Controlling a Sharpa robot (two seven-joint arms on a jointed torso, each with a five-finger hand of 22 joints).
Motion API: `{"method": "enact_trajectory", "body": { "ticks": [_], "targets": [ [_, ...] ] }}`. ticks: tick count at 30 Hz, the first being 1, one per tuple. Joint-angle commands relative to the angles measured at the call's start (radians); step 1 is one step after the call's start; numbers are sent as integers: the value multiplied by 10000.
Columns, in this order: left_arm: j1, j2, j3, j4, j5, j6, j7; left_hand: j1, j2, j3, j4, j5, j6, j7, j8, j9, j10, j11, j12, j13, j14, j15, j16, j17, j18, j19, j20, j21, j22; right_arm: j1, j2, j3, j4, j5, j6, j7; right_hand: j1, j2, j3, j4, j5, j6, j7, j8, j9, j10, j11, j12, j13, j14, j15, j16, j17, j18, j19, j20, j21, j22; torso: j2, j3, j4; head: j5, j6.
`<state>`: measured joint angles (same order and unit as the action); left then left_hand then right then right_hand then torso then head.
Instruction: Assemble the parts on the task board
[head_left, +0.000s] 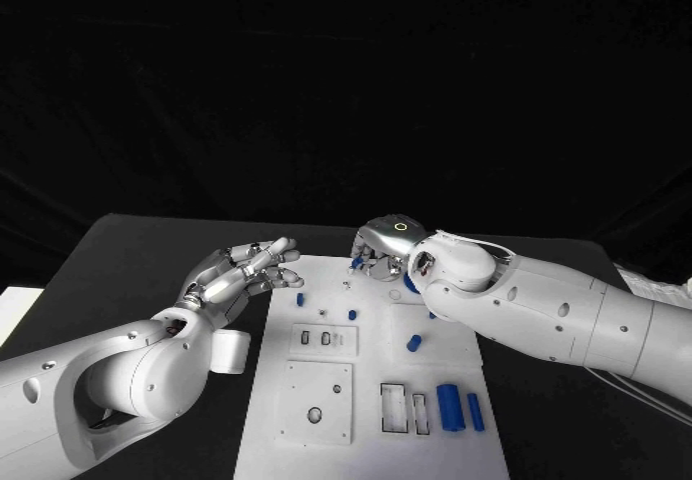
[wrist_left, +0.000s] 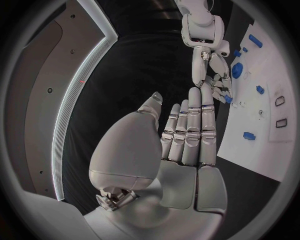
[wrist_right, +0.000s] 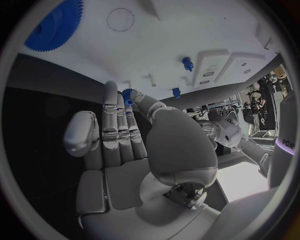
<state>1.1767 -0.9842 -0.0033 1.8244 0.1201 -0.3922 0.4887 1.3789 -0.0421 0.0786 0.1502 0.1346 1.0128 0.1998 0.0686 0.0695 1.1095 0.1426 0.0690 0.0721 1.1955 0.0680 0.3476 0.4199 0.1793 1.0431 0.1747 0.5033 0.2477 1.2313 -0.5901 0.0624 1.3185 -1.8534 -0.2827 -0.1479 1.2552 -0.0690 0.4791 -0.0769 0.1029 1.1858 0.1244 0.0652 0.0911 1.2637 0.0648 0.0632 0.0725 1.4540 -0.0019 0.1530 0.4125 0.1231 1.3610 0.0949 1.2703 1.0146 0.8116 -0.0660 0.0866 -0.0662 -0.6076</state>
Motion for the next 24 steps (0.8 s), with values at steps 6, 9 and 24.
{"method": "enact_trajectory", "body": {
  "ticks": [6,9,24],
  "targets": [
    [11,36,9,-7,10,153,28,0,51,7,-52,-33,-72,1,-47,-15,-72,-31,-49,-15,-49,36,-50,11,1,-64,-13,49,14,-29,138,-11,-120,-147,252,69,-72,-54,-11,53,16,48,-5,31,81,79,12,6,-9,79,-23,-57,9,-209,78,-1,65,16,17,-19,24,7,-13],
    [11,38,9,-9,10,155,28,23,56,18,-76,-34,-86,5,-47,-15,-87,-27,-46,-16,-51,38,-62,18,3,-73,-9,56,17,-36,183,-18,-183,-147,345,68,-76,-63,-10,68,11,46,-4,29,83,76,13,4,-10,80,-22,-60,15,-211,80,-1,75,29,25,-27,22,10,-5],
    [17,51,9,-5,10,171,10,23,56,18,-76,-34,-86,5,-47,-15,-87,-27,-46,-16,-51,38,-62,18,3,-73,-9,56,17,-63,482,-54,-611,-176,510,-38,-130,-264,-22,249,-71,-89,50,-22,78,-65,58,-22,-32,101,6,-113,99,-210,39,18,115,49,50,-47,50,6,-34]
  ]
}}
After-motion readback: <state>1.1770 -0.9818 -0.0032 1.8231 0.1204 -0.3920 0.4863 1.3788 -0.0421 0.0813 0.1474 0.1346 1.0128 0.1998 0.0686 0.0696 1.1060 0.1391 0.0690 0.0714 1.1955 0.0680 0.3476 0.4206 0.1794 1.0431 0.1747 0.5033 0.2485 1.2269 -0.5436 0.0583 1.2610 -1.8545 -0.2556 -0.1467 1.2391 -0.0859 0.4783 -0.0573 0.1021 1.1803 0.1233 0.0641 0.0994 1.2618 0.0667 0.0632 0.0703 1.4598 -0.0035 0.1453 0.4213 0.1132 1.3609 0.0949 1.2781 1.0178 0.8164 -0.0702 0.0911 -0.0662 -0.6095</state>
